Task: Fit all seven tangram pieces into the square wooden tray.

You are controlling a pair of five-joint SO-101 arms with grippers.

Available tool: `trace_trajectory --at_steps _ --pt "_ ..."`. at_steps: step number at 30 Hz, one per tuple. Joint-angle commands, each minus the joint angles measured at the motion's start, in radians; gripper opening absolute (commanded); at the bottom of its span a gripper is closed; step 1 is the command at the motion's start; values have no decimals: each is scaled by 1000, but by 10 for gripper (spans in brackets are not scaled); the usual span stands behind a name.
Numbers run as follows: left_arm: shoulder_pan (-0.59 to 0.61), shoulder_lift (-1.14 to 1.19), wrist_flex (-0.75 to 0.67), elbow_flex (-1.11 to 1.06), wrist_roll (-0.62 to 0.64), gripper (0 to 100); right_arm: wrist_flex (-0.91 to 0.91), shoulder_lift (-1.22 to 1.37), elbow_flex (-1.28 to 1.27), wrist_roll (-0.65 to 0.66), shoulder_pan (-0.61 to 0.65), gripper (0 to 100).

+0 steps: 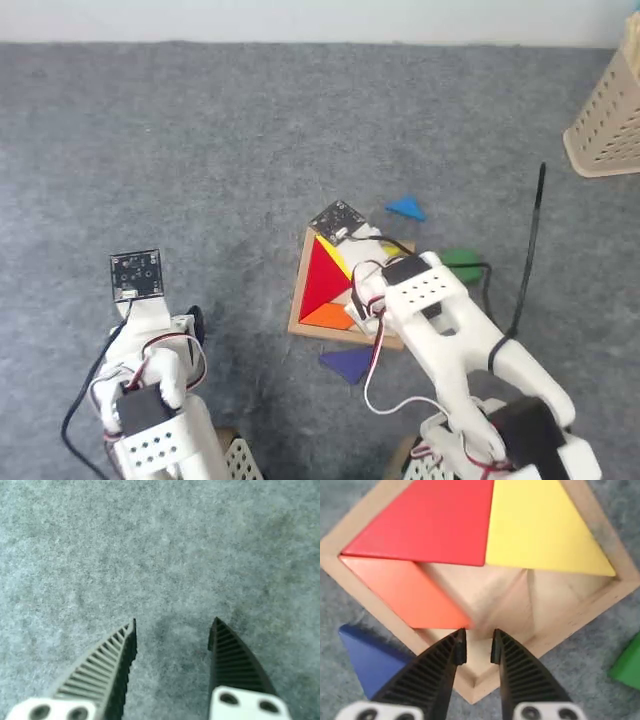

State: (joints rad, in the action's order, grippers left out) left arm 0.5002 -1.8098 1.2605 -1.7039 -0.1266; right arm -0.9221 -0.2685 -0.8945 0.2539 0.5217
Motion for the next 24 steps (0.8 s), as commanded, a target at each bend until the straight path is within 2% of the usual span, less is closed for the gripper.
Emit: trace_trajectory --at_steps 1,7,13,18,24 --pt "0 -12 3 19 9 225 19 58 26 20 -67 91" --pt "0 -12 3 19 9 225 22 104 77 37 -148 91" --pt "0 -12 3 19 9 225 12 79 100 32 -171 88" --pt "0 -12 3 19 9 225 19 -33 130 -84 -166 91" --pt "0 -12 3 19 9 225 22 50 227 -95 -163 91"
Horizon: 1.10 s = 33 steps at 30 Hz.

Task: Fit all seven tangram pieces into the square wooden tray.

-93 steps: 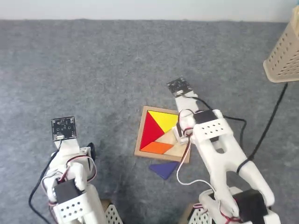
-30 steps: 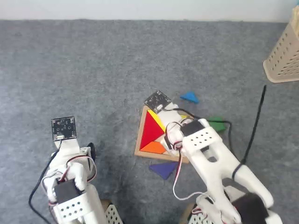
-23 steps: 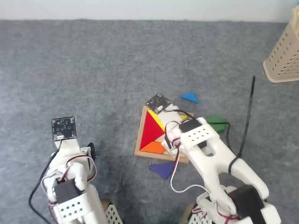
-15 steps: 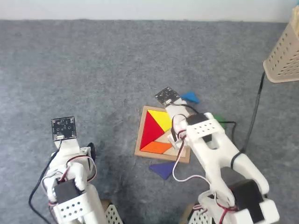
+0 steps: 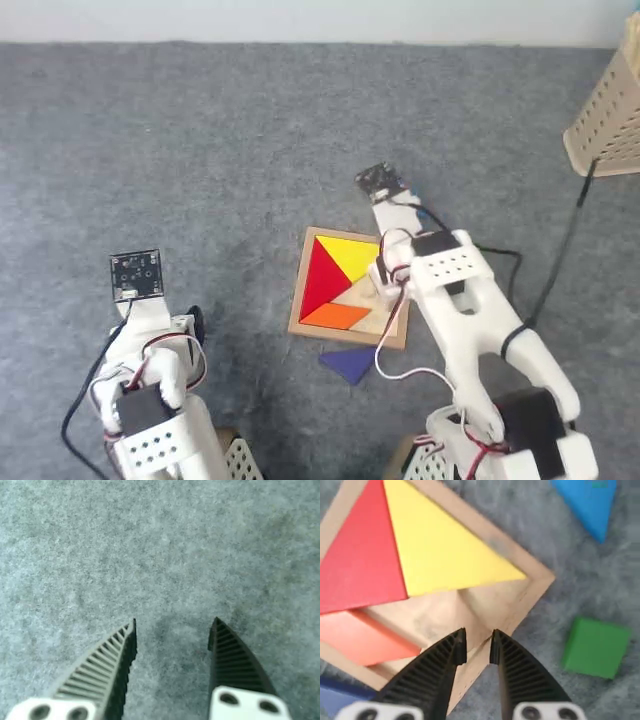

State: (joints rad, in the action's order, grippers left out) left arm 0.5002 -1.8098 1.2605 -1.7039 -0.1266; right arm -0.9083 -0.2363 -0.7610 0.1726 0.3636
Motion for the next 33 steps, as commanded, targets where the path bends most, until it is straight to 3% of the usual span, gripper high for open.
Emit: trace_trajectory --at_steps 1,9,22,33 --pt "0 -12 3 19 9 225 8 48 115 -15 -4 91" --pt "0 -12 3 19 9 225 7 285 218 -15 77 91" --pt "0 -12 3 19 9 225 -1 268 183 14 220 88" --pt "0 -12 3 19 9 225 -1 -125 -3 6 127 88"
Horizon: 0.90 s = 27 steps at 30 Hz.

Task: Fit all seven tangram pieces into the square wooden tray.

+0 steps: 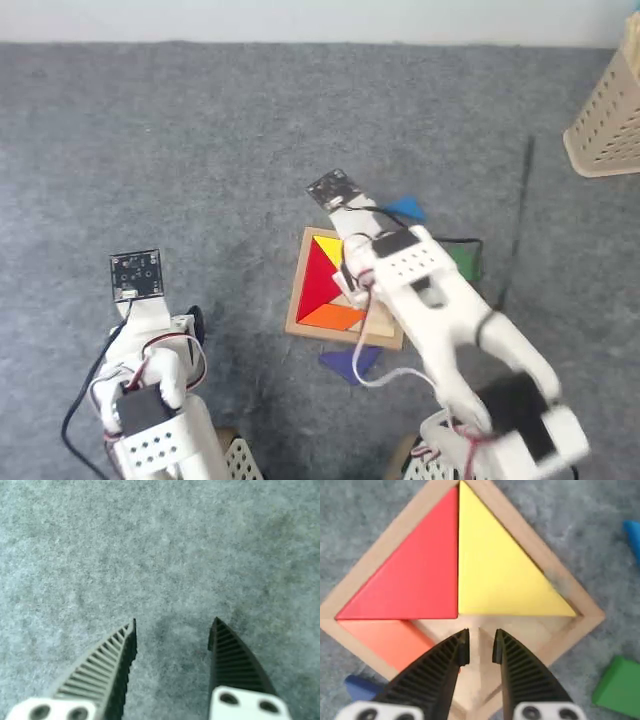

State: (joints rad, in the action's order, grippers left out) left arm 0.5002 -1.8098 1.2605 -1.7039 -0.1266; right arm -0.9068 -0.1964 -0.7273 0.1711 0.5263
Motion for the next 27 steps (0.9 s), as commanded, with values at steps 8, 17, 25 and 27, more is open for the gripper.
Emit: trace_trajectory --at_steps 8,17,25,27 --pt "0 -12 3 19 9 225 4 -180 -126 8 -107 87" --pt "0 -12 3 19 9 225 79 -8 -118 8 -102 87" --pt "0 -12 3 19 9 225 74 68 -63 14 -7 87" --pt "0 -12 3 19 9 225 74 81 -48 14 28 87"
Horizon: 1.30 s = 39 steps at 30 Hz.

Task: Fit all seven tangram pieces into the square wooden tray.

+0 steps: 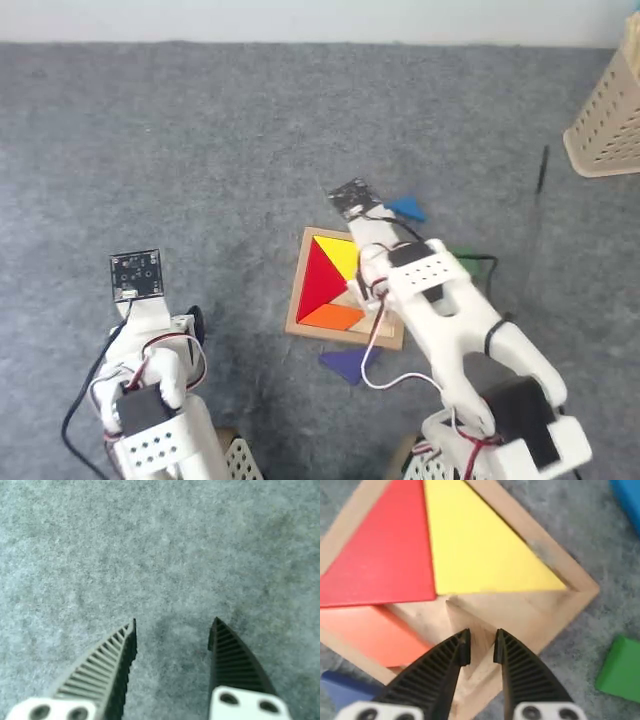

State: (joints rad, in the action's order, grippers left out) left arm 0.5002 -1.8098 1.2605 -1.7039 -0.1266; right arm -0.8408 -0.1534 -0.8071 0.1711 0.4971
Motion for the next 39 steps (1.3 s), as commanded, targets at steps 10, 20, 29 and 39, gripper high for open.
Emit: trace_trajectory --at_steps 10,20,29,39 --pt "0 -12 3 19 9 225 -24 39 49 15 90 87" --pt "0 -12 3 19 9 225 -28 38 17 44 19 87" --pt "0 -12 3 19 9 225 -28 33 43 43 -68 87" --pt "0 -12 3 19 9 225 -35 -200 -29 15 -79 89"
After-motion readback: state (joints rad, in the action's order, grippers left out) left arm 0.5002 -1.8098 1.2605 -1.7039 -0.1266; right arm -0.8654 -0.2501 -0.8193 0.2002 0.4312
